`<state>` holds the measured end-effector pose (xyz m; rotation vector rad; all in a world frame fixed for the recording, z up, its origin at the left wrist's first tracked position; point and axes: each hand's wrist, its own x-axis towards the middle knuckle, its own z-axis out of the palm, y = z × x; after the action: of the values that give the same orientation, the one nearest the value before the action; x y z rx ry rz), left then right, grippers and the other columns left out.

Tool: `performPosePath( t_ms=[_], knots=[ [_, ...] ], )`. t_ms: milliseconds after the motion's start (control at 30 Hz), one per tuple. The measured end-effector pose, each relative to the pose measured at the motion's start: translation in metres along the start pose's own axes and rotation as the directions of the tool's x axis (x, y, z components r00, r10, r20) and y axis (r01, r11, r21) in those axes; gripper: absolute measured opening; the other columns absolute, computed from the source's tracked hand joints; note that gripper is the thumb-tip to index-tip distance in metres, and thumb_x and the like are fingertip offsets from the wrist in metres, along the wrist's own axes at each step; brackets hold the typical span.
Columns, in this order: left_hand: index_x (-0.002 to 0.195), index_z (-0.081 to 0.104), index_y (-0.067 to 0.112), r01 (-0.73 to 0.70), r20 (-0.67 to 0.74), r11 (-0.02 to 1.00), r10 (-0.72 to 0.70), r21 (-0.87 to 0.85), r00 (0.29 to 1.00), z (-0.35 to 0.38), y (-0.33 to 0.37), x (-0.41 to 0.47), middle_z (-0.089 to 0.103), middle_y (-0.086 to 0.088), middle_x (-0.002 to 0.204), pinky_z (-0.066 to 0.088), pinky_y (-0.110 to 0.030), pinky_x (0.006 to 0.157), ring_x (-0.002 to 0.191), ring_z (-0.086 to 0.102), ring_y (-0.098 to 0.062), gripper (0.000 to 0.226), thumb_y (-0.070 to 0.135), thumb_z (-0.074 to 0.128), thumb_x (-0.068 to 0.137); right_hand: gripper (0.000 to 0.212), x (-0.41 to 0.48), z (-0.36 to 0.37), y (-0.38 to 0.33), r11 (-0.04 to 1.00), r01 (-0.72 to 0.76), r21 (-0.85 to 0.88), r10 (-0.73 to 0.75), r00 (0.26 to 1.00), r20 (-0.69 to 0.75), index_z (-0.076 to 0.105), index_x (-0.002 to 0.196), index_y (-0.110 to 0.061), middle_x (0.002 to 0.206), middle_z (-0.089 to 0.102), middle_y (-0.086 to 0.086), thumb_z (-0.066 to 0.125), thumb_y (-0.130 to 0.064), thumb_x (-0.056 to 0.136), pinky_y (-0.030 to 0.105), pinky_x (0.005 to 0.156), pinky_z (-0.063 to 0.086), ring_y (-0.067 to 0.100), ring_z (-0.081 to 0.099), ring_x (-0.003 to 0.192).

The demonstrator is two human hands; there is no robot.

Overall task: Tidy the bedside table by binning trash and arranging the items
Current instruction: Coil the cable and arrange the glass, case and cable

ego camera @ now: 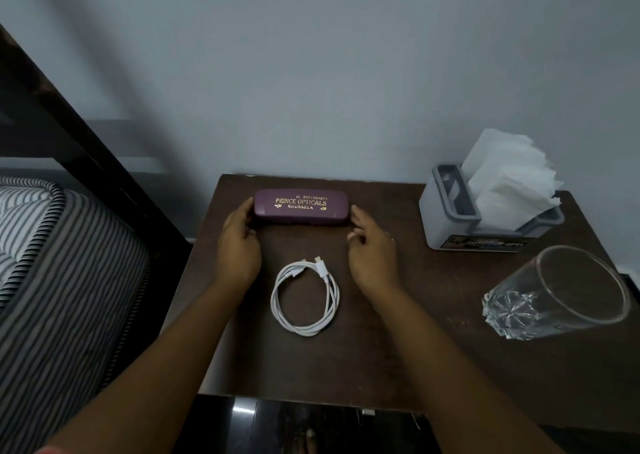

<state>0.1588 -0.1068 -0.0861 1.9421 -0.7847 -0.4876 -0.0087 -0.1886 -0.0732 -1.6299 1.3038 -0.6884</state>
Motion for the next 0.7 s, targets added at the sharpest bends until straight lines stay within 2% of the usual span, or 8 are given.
performPosePath(
  t_ms=[200, 400, 467, 533, 600, 667, 700],
  knots=[
    [0.135, 0.048, 0.021, 0.008, 0.038, 0.999, -0.007, -0.044, 0.999, 0.005, -0.005, -0.002, 0.052, -0.004, 0.136, 0.039, -0.042, 0.109, 0.122, 0.053, -0.015, 0.067, -0.001, 0.031, 0.074, 0.051, -0.008, 0.000, 0.008, 0.997, 0.009, -0.071, -0.014, 0.998, -0.067, 0.046, 0.137, -0.021, 0.124, 0.060, 0.003, 0.043, 0.002, 0.091, 0.016, 0.096, 0.032, 0.017, 0.049, 0.119],
    [0.136, 0.047, 0.014, 0.004, 0.055, 0.994, 0.003, -0.113, 0.999, 0.008, 0.001, -0.015, 0.050, -0.009, 0.139, 0.036, -0.038, 0.111, 0.126, 0.050, -0.017, 0.063, -0.014, 0.032, 0.082, 0.051, -0.016, -0.012, 0.004, 0.997, -0.042, -0.071, 0.041, 0.999, -0.026, 0.040, 0.141, -0.021, 0.129, 0.056, 0.004, 0.043, -0.002, 0.094, 0.015, 0.094, 0.030, 0.015, 0.047, 0.122],
    [0.140, 0.041, 0.011, 0.068, 0.026, 0.988, -0.065, -0.139, 0.998, 0.005, 0.009, -0.017, 0.044, -0.010, 0.144, 0.032, -0.035, 0.113, 0.131, 0.044, -0.018, 0.059, -0.014, 0.034, 0.087, 0.052, -0.023, -0.020, -0.003, 0.998, -0.048, -0.048, 0.050, 0.998, 0.023, 0.036, 0.143, -0.020, 0.135, 0.051, 0.005, 0.045, -0.005, 0.094, 0.016, 0.097, 0.029, 0.014, 0.046, 0.124],
    [0.140, 0.042, 0.013, 0.074, -0.079, 0.990, -0.084, -0.120, 0.993, -0.002, 0.023, -0.028, 0.043, -0.006, 0.145, 0.030, -0.030, 0.112, 0.131, 0.041, -0.013, 0.055, -0.008, 0.039, 0.090, 0.050, -0.043, -0.034, -0.006, 0.999, -0.028, -0.032, 0.029, 0.999, 0.031, 0.038, 0.141, -0.016, 0.138, 0.049, 0.004, 0.050, -0.008, 0.093, 0.015, 0.094, 0.033, 0.013, 0.051, 0.120],
    [0.136, 0.047, 0.016, -0.009, -0.167, 0.987, -0.019, -0.161, 0.986, -0.006, 0.046, -0.052, 0.049, -0.002, 0.140, 0.033, -0.027, 0.110, 0.128, 0.045, -0.011, 0.051, -0.006, 0.041, 0.090, 0.039, -0.075, -0.059, -0.002, 0.999, 0.011, -0.035, -0.011, 1.000, -0.013, 0.053, 0.128, -0.016, 0.125, 0.058, 0.003, 0.059, -0.013, 0.089, 0.015, 0.085, 0.042, 0.009, 0.060, 0.103],
    [0.131, 0.051, 0.015, -0.060, -0.105, 0.941, 0.027, -0.332, 0.994, 0.001, 0.074, -0.092, 0.056, 0.003, 0.131, 0.037, -0.021, 0.106, 0.122, 0.050, -0.005, 0.048, -0.009, 0.041, 0.091, 0.017, -0.113, -0.087, 0.010, 0.998, 0.014, -0.067, -0.019, 0.997, -0.072, 0.066, 0.098, -0.019, 0.097, 0.067, -0.001, 0.069, -0.016, 0.082, 0.006, 0.072, 0.042, -0.002, 0.062, 0.082],
    [0.128, 0.053, 0.016, -0.055, -0.042, 0.916, 0.041, -0.398, 0.998, 0.011, 0.084, -0.113, 0.058, 0.006, 0.127, 0.038, -0.016, 0.104, 0.120, 0.052, -0.003, 0.047, -0.010, 0.042, 0.091, 0.010, -0.130, -0.102, 0.017, 0.997, -0.022, -0.075, 0.013, 0.993, -0.115, 0.066, 0.083, -0.019, 0.083, 0.068, -0.002, 0.073, -0.017, 0.078, 0.002, 0.065, 0.040, -0.005, 0.060, 0.075]
  ],
)
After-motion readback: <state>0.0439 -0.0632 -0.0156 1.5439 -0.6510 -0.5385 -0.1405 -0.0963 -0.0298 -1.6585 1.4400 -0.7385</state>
